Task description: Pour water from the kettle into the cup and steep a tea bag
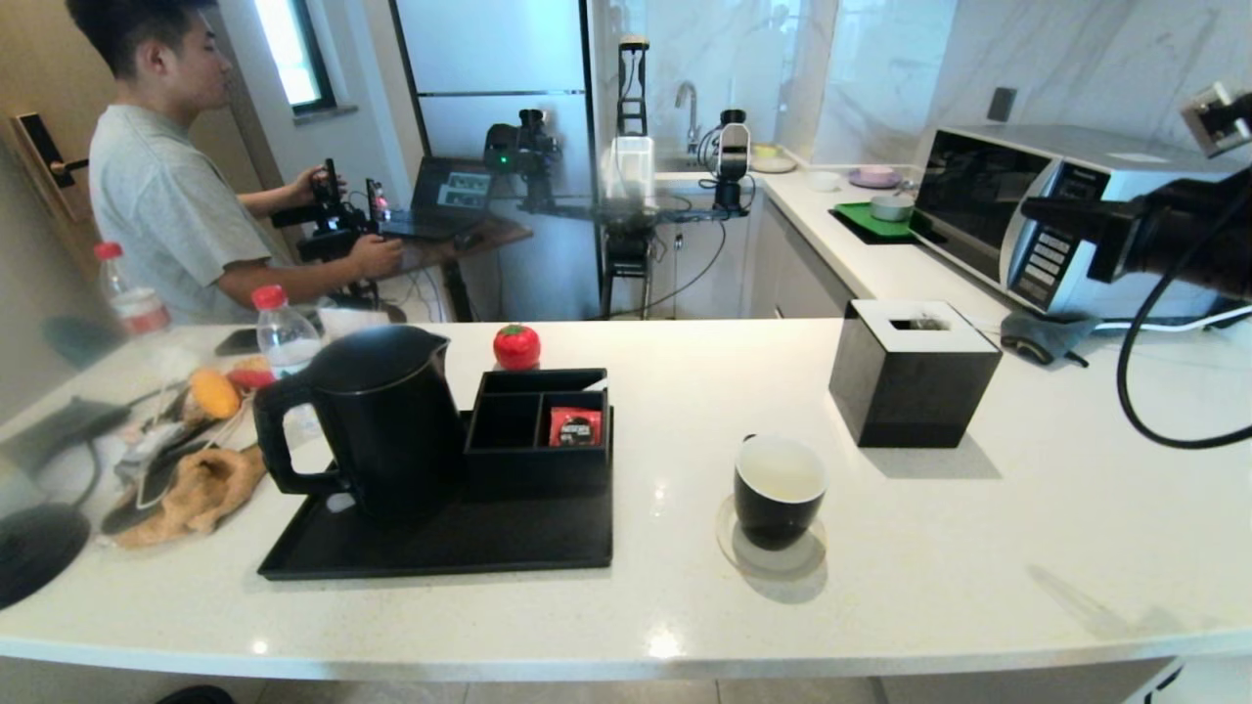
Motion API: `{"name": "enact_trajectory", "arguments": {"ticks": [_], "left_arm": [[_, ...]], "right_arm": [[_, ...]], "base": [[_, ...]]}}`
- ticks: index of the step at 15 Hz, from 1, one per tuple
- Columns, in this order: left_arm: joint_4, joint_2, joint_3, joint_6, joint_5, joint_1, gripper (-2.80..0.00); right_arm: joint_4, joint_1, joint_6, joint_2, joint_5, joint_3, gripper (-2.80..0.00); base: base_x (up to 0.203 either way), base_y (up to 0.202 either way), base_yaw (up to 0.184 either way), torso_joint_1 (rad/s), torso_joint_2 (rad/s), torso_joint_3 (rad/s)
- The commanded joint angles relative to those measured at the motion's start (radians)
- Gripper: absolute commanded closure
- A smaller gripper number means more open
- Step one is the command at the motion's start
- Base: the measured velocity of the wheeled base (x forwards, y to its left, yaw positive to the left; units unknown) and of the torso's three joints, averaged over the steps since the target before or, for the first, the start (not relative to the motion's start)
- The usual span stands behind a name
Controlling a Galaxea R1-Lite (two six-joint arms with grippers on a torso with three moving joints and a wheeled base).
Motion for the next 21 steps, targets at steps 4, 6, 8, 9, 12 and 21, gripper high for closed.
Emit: {"name": "enact_trajectory", "arguments": {"ticks": [4,6,8,9,12,21], "left_arm": [[0.0,0.0,0.0,-0.001,0.001,0.001,0.0],[0.0,0.0,0.0,-0.001,0.001,0.0,0.0],[0.0,0.0,0.0,-0.001,0.001,0.0,0.0],[0.0,0.0,0.0,-0.002,0.001,0.0,0.0],[0.0,0.0,0.0,-0.001,0.001,0.0,0.0],[0.0,0.0,0.0,-0.001,0.001,0.0,0.0]], "right_arm": [[0.584,0.056,-0.098,0.051,-0.051,-0.262,0.0],[0.744,0.079,-0.107,0.106,-0.123,-0.389,0.0],[0.909,0.09,-0.112,0.175,-0.17,-0.534,0.0],[0.978,0.093,-0.113,0.212,-0.197,-0.596,0.0],[1.081,0.106,-0.113,0.331,-0.324,-0.72,0.0],[0.969,0.122,-0.111,0.483,-0.383,-0.754,0.0]], "base": [[0.0,0.0,0.0,0.0,0.0,0.0],[0.0,0.0,0.0,0.0,0.0,0.0],[0.0,0.0,0.0,0.0,0.0,0.0],[0.0,0.0,0.0,0.0,0.0,0.0],[0.0,0.0,0.0,0.0,0.0,0.0],[0.0,0.0,0.0,0.0,0.0,0.0]]}}
